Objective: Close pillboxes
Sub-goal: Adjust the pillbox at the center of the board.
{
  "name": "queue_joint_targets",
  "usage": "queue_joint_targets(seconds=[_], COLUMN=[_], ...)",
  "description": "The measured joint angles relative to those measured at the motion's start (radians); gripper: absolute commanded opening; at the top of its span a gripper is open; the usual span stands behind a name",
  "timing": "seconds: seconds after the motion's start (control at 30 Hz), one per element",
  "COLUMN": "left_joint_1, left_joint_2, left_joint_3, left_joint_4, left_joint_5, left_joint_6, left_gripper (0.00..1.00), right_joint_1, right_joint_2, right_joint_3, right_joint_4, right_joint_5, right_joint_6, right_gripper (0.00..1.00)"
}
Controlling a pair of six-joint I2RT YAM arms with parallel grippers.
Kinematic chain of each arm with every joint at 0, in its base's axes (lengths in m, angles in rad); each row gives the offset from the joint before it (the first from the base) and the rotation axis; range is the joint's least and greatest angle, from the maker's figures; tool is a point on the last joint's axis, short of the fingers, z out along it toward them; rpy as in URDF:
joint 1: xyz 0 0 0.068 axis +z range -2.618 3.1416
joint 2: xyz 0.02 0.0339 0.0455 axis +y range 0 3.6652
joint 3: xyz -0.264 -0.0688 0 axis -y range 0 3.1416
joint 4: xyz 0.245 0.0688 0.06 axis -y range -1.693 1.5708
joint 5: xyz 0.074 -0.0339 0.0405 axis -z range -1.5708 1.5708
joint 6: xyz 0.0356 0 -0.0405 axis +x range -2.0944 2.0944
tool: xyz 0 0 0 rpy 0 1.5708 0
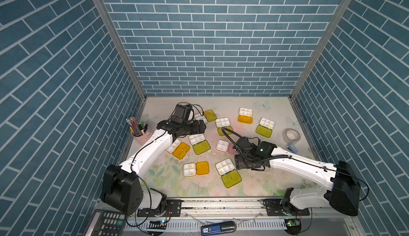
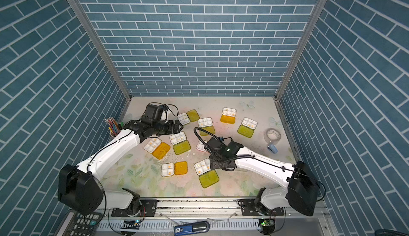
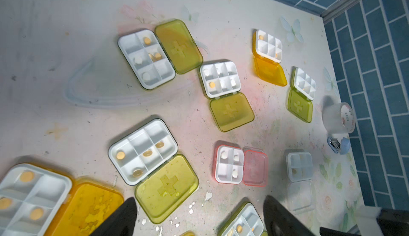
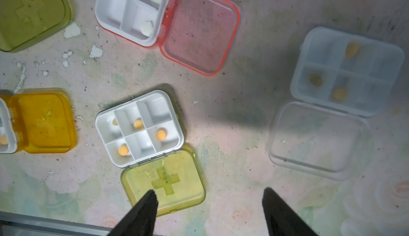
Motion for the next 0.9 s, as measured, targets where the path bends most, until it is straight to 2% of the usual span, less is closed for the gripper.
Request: queue_joint_targets(seconds=[0.3, 0.67, 0.77, 0.9], left_joint_1=[0.020, 0.107, 0.109, 0.110], left_joint_2=[-0.009, 0.005, 0.005, 0.005], left_joint_3=[-0.011, -0.015, -0.018, -0.021], left_joint_4=[0.011, 0.019, 0.022, 0.025], left_joint_5=[-0.023, 0.029, 0.034, 0.046], left_joint_6=[0.013, -0.026, -0.031, -0.036], left_gripper=[0.91, 0.91, 0.91, 0.91], right_joint_1=[0.140, 0.244, 0.264, 0.301], right_joint_2=[0.080, 0.222, 0.270, 0.339], right_joint_3=[0.066, 0.116, 0.131, 0.157], right_joint_4=[-0.018, -0.035, -0.033, -0.029], right_joint_5=[0.064, 0.088, 0.087, 0.086], right_joint_6=[0.039, 0.079, 0.079, 0.096], right_gripper=[0.80, 0.84, 0.92, 0.92])
